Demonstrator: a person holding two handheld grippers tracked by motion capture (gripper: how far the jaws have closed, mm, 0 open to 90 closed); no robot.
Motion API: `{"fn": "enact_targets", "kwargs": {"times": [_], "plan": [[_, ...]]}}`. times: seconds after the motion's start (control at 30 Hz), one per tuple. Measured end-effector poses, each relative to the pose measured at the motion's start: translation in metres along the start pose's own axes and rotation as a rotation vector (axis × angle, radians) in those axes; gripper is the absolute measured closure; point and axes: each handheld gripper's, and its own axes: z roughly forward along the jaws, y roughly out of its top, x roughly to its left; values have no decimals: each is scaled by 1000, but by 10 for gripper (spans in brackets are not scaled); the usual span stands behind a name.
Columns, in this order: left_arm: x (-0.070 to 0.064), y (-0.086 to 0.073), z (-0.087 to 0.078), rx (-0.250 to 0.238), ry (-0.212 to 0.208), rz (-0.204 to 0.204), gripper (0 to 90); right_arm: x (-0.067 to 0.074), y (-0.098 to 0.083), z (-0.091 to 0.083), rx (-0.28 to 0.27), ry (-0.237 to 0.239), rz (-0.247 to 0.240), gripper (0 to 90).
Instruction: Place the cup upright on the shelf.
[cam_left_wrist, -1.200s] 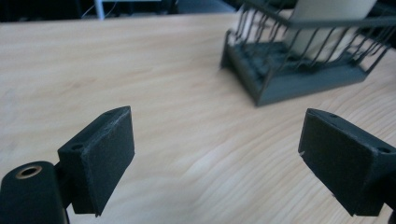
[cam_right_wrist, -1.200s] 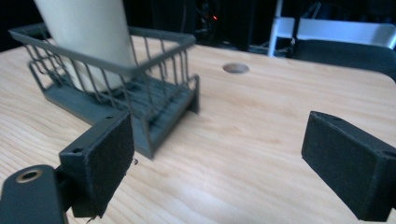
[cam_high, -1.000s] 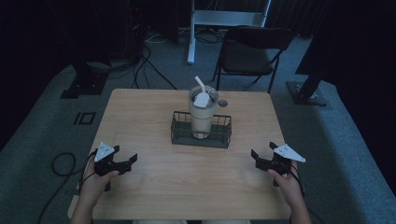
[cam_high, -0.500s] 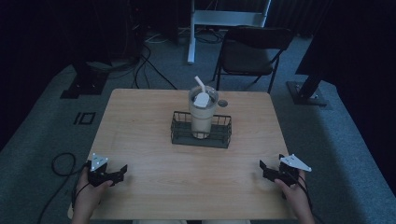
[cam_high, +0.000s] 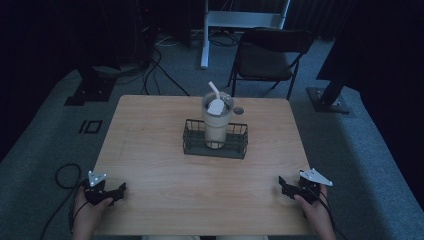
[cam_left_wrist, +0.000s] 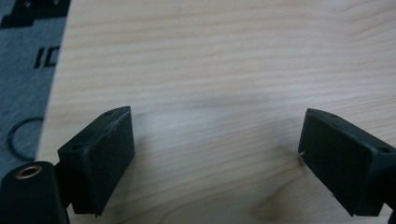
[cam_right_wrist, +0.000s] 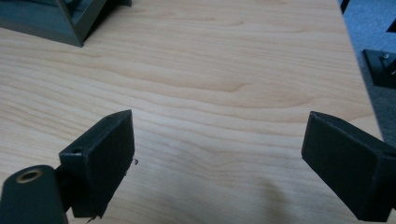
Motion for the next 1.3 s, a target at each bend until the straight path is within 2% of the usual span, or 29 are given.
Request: {"fn": "enact_targets", "kwargs": {"times": [0.23, 0.43, 0.47, 0.57, 0.6, 0.77, 0.83, 1.07, 1.3], "plan": [[3, 2, 2, 5, 24, -23, 107, 2, 1, 4, 60, 10, -3, 94], [3, 4, 4, 4, 33, -34, 95, 3, 2, 7, 95, 42, -23, 94], [3, 3, 4, 4, 33, -35, 96, 3, 2, 7, 100, 43, -35, 94], [1, 4, 4, 3, 47, -49, 95, 4, 2, 10, 150, 59, -137, 94], [1, 4, 4, 4, 50, -52, 95, 4, 2, 10, 158, 72, -152, 94], [-1, 5, 5, 3, 72, -73, 95, 4, 2, 11, 168, 97, -149, 94], [-3, 5, 5, 2, 81, -83, 95, 3, 2, 13, 185, 130, -127, 94], [-7, 6, 6, 2, 116, -120, 94, 4, 2, 13, 185, 124, -120, 93], [-10, 6, 6, 1, 134, -139, 95, 4, 2, 13, 185, 124, -120, 94]]}}
